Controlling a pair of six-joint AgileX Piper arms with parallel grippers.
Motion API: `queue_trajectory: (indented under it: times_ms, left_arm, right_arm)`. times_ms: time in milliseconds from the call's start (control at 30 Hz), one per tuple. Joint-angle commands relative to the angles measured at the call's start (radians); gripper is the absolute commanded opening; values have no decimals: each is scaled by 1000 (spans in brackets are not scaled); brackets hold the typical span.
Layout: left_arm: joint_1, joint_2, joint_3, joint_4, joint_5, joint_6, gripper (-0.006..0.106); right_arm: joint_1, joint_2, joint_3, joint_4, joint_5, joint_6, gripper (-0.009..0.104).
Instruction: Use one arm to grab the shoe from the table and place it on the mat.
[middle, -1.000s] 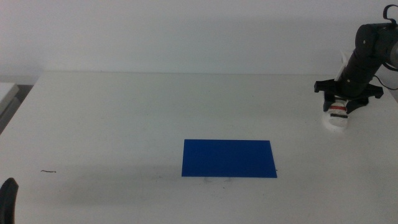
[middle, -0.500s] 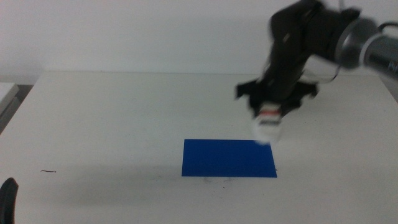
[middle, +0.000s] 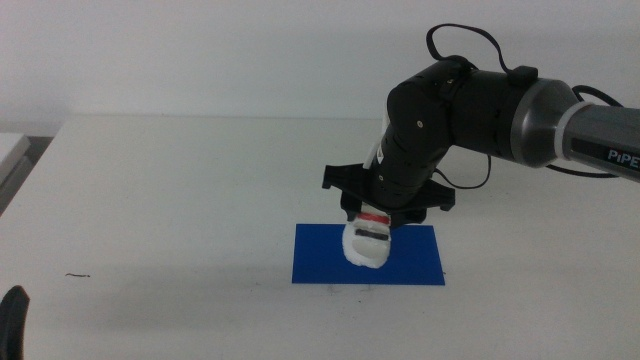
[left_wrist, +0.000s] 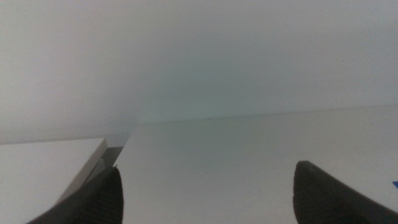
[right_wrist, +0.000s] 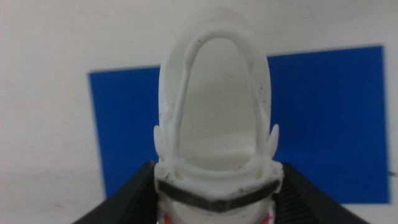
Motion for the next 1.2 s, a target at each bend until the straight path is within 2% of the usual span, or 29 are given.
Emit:
queue_trajectory:
  times_ms: [0,167,300,333,400,533,633,900,967,1167]
  left_arm:
    - [0,5,0,-4,-12,-1,94]
    - [0,5,0,-4,-12,-1,94]
    - [0,5,0,-4,-12,-1,94]
    - [0,5,0,-4,-12,-1,94]
    - [0,5,0,-4,-12,-1,94]
    - [0,5,0,-4,-12,-1,94]
    - [0,5,0,-4,-12,-1,94]
    - [0,5,0,-4,-12,-1,94]
    - [0,5,0,-4,-12,-1,94]
    - [0,5,0,-4,-12,-1,94]
  right_arm:
    - [3,-14,3,2,-38,3,8]
    - [3,-14,3,-22,-69,-5,8]
    - [5,-14,3,-20,-66,106,8]
    - [7,-14,3,-36,-66,149,8]
    - [25,-14,1,-105,-58,232,8]
    - [90,1,-24,-298,-14,418,8]
    - [115,22,-59,-343,40,560,8]
    - [115,29,-79,-300,171,1161,8]
    - [115,36,-79,-258,205,1311,8]
    - [81,72,-117,-99,193,1349,8]
